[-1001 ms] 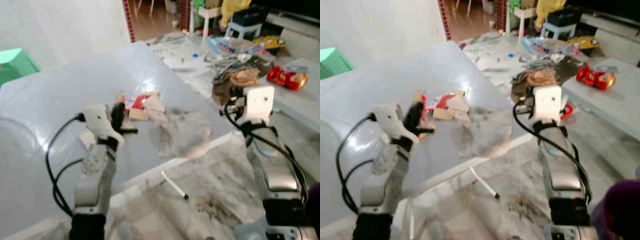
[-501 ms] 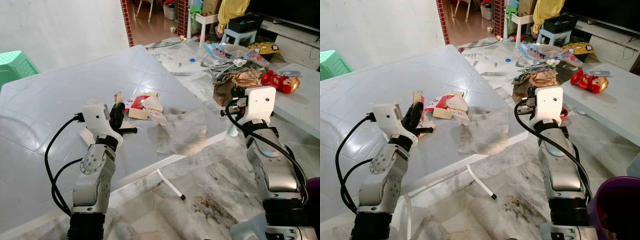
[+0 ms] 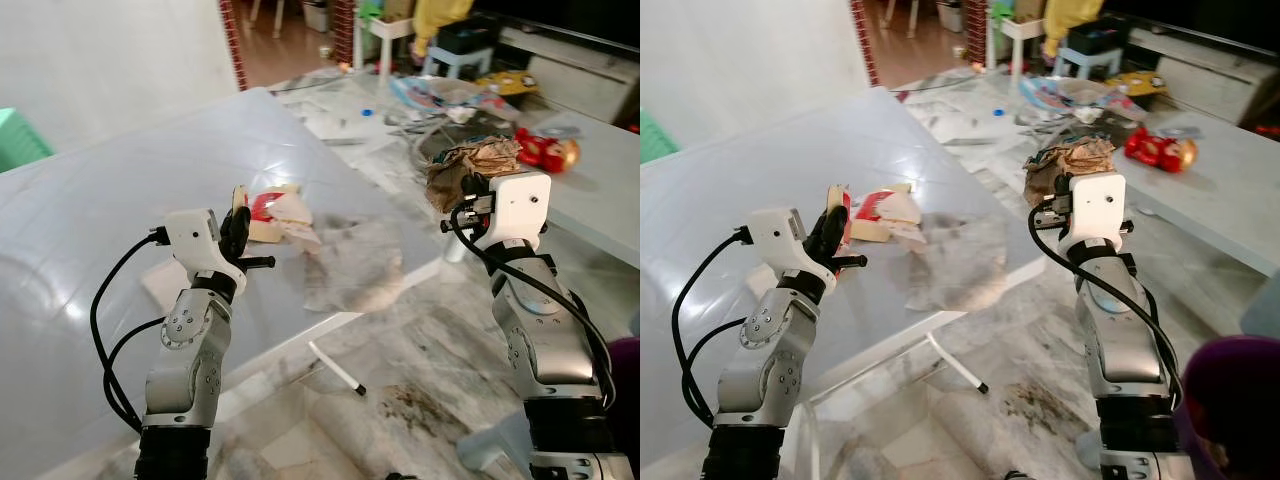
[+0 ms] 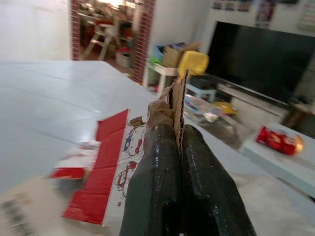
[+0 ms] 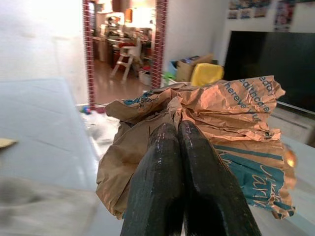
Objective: Picking trash to rubbish bin
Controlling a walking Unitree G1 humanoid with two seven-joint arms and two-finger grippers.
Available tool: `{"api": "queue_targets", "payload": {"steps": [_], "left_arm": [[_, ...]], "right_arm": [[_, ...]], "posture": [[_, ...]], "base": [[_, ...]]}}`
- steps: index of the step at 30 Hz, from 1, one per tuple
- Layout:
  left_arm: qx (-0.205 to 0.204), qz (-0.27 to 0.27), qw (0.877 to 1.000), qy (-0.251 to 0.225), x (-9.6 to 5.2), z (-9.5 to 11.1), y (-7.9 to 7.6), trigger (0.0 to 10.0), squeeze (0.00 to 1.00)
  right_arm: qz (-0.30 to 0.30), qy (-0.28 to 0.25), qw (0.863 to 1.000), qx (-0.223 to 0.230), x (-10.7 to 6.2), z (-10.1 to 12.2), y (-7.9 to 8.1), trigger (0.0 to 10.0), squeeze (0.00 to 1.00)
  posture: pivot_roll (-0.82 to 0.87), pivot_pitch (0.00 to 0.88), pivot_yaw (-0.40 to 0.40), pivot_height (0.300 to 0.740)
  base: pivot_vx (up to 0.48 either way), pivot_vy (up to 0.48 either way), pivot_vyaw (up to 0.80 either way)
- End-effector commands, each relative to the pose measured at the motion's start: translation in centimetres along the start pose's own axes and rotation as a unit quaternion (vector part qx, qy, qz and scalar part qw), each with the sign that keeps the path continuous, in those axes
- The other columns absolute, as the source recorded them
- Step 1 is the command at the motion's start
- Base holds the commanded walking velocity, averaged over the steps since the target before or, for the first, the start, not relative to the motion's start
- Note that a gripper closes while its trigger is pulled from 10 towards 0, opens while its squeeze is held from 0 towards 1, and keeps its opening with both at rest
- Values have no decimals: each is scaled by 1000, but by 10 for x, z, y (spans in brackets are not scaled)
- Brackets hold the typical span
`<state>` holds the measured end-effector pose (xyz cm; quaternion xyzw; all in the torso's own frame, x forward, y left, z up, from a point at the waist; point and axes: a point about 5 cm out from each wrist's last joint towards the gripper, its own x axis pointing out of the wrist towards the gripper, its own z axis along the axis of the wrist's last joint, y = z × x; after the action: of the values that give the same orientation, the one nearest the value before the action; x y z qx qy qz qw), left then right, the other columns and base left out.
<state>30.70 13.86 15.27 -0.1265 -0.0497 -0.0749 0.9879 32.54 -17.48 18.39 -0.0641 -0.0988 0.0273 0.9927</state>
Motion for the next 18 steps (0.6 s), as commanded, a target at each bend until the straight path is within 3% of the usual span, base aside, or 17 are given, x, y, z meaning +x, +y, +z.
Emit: {"api": "queue_targets", "payload": {"steps": [1, 15, 18], "left_arm": [[2, -3, 1000, -7, 0, 5, -1, 0, 0], [-4, -5, 1000, -8, 1, 6, -2, 0, 0], [-4, -6, 1000, -7, 0, 5, -3, 431, 0]], "right_arm": [[-1, 3, 1000, 4, 0, 1, 1, 10000, 0], [-2, 5, 1000, 5, 1, 1, 0, 10000, 0], [-3, 8, 1000, 6, 1, -1, 0, 10000, 0]], "posture": [[-39, 57, 77, 740], [-40, 60, 79, 740], [-40, 60, 79, 740]], "base": [[0, 0, -788], [0, 0, -797], [0, 0, -796]]}}
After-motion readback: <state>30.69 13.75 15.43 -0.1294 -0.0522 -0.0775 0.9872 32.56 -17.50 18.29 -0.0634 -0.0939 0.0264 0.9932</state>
